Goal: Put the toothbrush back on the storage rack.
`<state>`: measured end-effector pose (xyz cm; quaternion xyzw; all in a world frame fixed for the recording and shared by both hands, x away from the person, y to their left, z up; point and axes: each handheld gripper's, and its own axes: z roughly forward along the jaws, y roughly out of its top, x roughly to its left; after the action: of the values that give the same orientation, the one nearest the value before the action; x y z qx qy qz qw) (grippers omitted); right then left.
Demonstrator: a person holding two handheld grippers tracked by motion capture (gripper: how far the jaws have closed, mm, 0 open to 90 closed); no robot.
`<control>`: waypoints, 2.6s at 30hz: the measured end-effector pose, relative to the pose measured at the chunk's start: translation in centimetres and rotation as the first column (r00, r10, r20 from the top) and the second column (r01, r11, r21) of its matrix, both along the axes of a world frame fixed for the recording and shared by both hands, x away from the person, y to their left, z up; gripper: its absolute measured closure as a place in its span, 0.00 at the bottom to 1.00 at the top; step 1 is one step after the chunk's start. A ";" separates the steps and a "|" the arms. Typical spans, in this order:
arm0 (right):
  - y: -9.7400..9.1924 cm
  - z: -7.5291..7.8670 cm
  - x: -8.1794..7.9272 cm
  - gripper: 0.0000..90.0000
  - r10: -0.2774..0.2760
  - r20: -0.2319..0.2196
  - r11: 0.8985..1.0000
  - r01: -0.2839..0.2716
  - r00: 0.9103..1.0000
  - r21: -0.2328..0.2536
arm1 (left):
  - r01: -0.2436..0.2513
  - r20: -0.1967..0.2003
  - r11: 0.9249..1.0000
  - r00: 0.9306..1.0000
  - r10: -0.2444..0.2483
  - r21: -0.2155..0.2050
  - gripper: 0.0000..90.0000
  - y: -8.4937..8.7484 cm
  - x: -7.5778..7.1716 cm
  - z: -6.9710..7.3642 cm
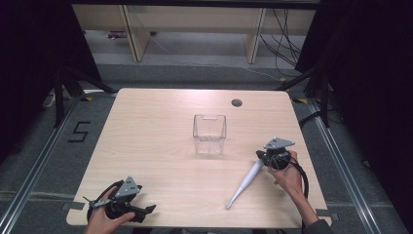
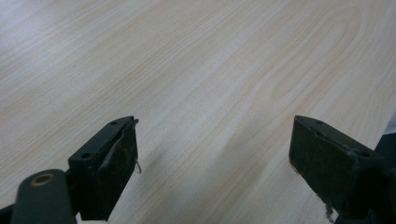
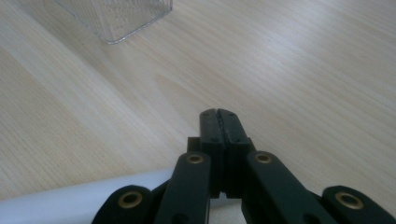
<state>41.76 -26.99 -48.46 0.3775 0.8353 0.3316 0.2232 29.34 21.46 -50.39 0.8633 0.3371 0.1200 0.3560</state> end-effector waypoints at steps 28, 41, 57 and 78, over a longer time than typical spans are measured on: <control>-0.9 -0.3 -1.1 0.98 0.000 -0.064 1.000 0.000 0.998 -0.010 | 0.009 0.003 1.000 1.000 -0.009 0.013 0.17 0.2 0.0 0.1; -1.5 -0.1 -2.7 0.97 0.008 -0.084 1.000 -0.010 0.996 -0.023 | 0.012 0.002 1.000 1.000 -0.012 0.004 0.17 0.2 0.0 0.1; -1.6 0.0 -4.6 0.97 0.040 -0.092 0.998 -0.044 0.995 -0.039 | 0.006 0.003 1.000 1.000 -0.006 0.000 0.17 0.1 -0.1 0.1; -0.9 1.8 -6.1 0.72 0.080 -0.129 0.995 -0.087 0.988 -0.051 | -0.005 0.002 1.000 1.000 0.005 0.000 0.17 0.1 0.0 0.0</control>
<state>35.68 -27.93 -46.66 0.3561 0.8720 0.2919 0.1661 29.35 21.54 -50.35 0.8622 0.3390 0.1217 0.3562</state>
